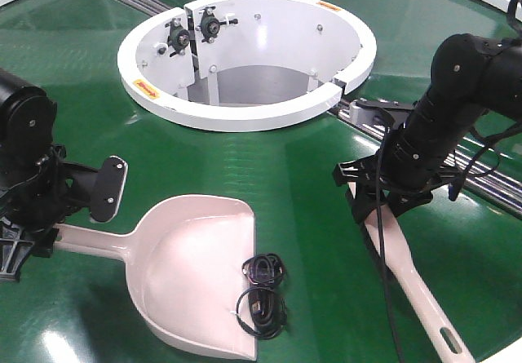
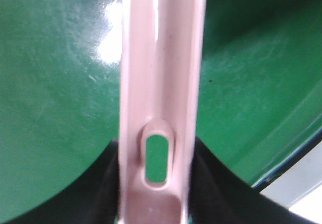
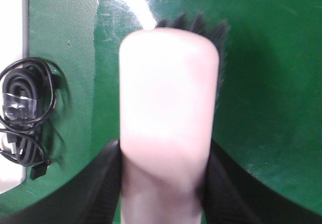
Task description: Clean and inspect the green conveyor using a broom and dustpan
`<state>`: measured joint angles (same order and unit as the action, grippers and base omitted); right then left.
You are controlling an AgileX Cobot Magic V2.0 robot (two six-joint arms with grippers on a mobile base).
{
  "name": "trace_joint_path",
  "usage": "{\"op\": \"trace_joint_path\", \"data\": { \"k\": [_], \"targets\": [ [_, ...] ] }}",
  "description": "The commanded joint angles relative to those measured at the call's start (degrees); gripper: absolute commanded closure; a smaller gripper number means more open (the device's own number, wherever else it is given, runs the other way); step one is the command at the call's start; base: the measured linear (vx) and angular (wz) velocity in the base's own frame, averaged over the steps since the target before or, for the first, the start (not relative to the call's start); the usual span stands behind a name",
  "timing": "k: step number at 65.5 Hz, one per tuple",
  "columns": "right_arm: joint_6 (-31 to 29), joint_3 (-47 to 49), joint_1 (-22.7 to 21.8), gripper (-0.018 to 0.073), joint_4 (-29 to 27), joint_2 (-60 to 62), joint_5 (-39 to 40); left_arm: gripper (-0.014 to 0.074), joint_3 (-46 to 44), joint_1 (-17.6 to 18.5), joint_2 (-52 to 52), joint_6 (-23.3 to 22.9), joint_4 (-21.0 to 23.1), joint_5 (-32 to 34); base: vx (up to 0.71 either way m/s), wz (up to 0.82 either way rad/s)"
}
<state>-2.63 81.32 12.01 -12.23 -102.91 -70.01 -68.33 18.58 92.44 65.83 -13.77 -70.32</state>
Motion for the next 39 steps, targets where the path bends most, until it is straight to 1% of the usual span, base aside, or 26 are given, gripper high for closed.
{"op": "trace_joint_path", "data": {
  "k": [1,6,39],
  "targets": [
    [-0.46,1.73,-0.25,0.0564,-0.90,2.95,-3.42,0.0620,-1.57,0.53,-1.94,-0.12,2.94,-0.92,0.00,0.00],
    [-0.46,1.73,-0.25,0.0564,-0.90,2.95,-3.42,0.0620,-1.57,0.53,-1.94,-0.12,3.81,-0.92,0.00,0.00],
    [-0.46,1.73,-0.25,0.0564,-0.90,2.95,-3.29,0.0620,-1.57,0.53,-1.94,-0.12,3.81,-0.92,0.00,0.00]
  ]
}}
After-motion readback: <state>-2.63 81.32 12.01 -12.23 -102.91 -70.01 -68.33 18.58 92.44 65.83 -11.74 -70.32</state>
